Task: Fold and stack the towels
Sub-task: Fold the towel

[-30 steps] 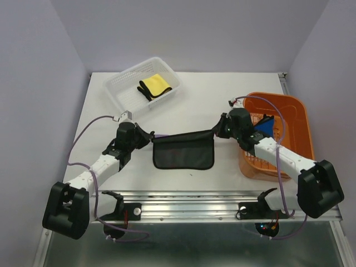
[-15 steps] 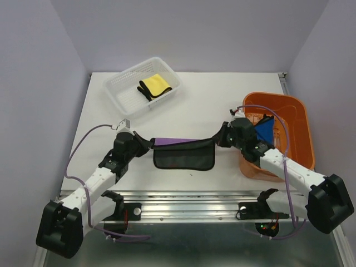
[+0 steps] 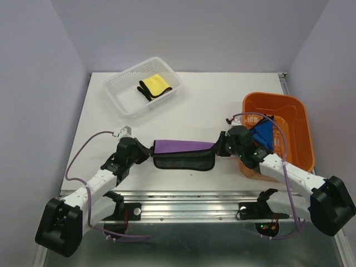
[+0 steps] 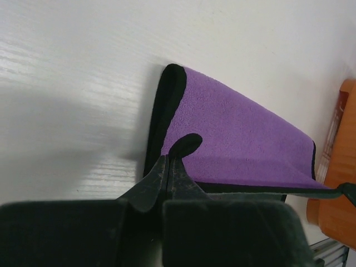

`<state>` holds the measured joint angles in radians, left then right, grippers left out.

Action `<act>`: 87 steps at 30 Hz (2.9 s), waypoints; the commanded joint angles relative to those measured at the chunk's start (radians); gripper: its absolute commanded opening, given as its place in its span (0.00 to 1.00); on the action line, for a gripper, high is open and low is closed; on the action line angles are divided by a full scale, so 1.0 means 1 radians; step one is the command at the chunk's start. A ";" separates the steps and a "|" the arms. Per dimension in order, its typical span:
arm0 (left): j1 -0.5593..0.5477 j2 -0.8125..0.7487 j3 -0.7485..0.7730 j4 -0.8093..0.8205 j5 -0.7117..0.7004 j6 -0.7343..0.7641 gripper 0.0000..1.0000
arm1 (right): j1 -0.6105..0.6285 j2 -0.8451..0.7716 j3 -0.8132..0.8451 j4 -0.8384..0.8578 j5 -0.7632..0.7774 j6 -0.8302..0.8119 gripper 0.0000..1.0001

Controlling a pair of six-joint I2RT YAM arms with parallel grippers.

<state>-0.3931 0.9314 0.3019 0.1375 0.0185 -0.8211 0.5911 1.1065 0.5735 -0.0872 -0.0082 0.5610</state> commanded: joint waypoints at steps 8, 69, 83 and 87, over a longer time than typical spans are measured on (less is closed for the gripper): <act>-0.026 0.078 -0.015 0.023 -0.035 -0.026 0.00 | 0.018 0.035 -0.038 0.018 0.034 -0.013 0.03; -0.119 0.336 0.148 0.034 -0.055 0.085 0.40 | 0.122 0.283 0.158 -0.235 0.298 0.175 0.65; -0.131 0.353 0.121 0.060 -0.051 0.066 0.14 | 0.122 0.320 0.108 -0.201 0.291 0.249 0.24; -0.153 0.354 0.114 0.073 -0.045 0.056 0.09 | 0.122 0.305 0.111 -0.175 0.286 0.231 0.01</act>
<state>-0.5228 1.2881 0.4290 0.1829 -0.0307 -0.7574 0.7048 1.4296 0.6903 -0.3141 0.2691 0.7849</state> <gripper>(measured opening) 0.164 0.117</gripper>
